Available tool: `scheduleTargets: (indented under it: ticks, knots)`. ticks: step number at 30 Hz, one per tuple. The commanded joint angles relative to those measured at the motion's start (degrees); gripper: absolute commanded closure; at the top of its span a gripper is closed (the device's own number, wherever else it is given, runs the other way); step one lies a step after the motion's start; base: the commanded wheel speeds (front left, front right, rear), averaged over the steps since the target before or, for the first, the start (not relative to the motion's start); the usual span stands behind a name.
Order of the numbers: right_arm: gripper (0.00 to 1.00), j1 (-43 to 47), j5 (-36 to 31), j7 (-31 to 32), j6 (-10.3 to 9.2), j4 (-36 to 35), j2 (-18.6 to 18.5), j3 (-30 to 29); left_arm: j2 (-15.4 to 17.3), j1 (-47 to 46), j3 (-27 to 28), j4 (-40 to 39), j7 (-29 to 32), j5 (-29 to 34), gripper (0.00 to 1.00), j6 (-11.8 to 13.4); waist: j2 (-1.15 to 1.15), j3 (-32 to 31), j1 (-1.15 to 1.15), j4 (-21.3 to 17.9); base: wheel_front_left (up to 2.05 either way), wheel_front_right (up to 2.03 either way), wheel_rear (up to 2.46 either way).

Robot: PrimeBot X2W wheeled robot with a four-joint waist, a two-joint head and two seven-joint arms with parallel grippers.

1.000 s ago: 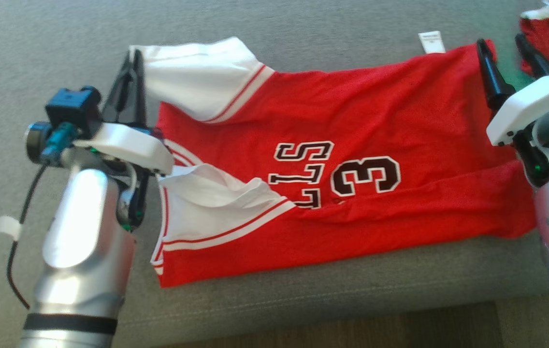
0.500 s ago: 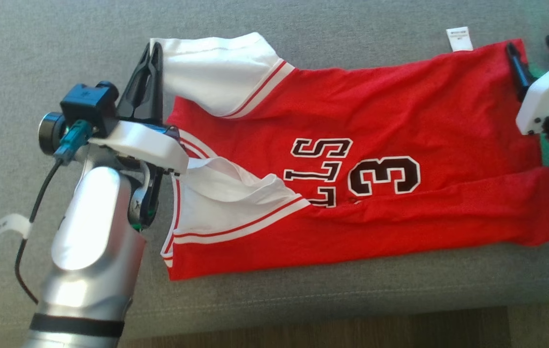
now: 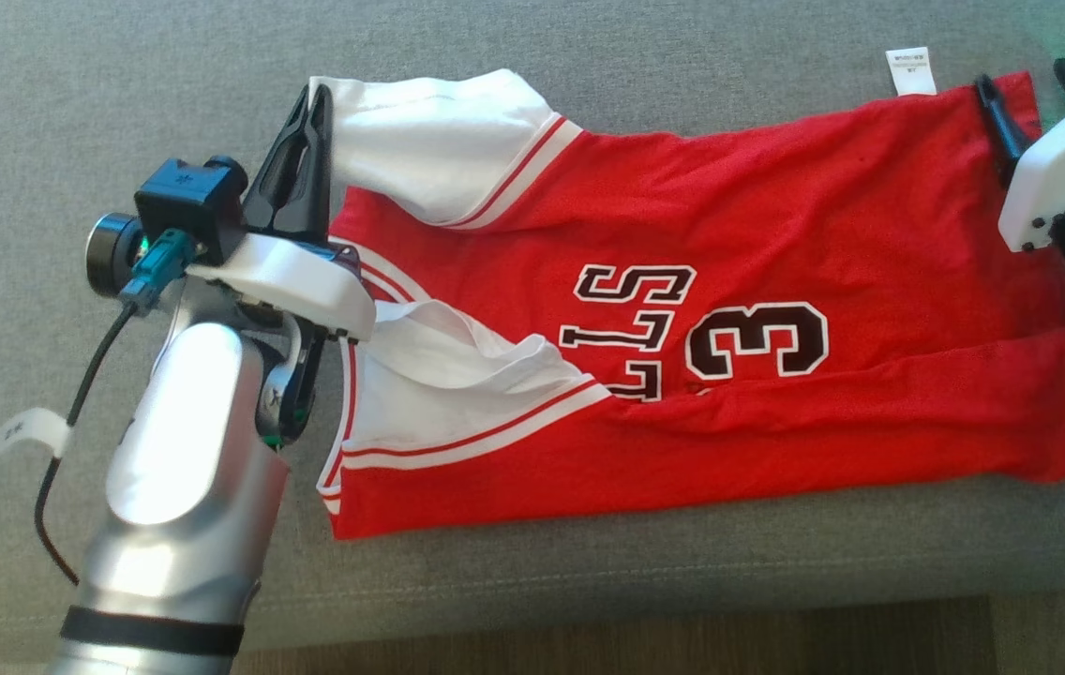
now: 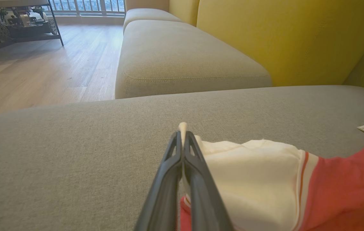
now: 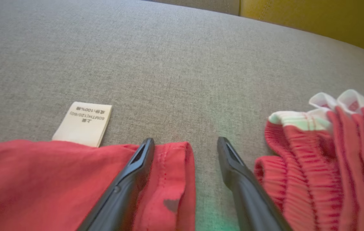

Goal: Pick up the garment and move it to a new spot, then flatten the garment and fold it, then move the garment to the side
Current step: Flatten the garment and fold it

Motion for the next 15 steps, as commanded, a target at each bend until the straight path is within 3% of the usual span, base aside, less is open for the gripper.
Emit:
scheduleTargets:
  ticks: [1,2,3,4,15]
  knots:
    - [0.00,-0.14,0.61,-0.29,-0.02,-0.34,-0.47,2.03,1.73,-1.43,1.33,-2.17,0.18,0.07,1.00,0.39,0.00,0.05,0.00,0.04,0.00,0.00,0.00]
    - [0.00,-0.19,0.95,-0.31,-0.02,-0.06,-0.68,2.89,1.73,-1.54,1.25,-2.21,0.27,0.04,1.00,0.43,0.00,0.11,0.00,0.09,0.00,0.00,0.00]
    - [0.66,-0.23,1.31,-0.33,-0.02,0.18,-0.89,3.73,1.72,-1.67,1.18,-2.26,0.35,0.01,1.00,0.46,0.00,0.17,0.00,0.15,0.00,0.00,0.00]
    - [1.00,-0.27,1.75,-0.49,-0.02,0.38,-1.09,4.37,1.73,-1.78,1.13,-2.31,0.41,-0.02,1.00,0.51,0.00,0.20,0.00,0.19,0.00,0.00,0.00]
    - [1.00,-0.04,6.74,-6.57,-0.02,1.91,-2.66,6.16,2.91,-1.16,2.19,-2.12,-0.05,-1.23,1.00,1.34,0.00,-2.24,0.00,-0.15,0.00,0.00,0.00]
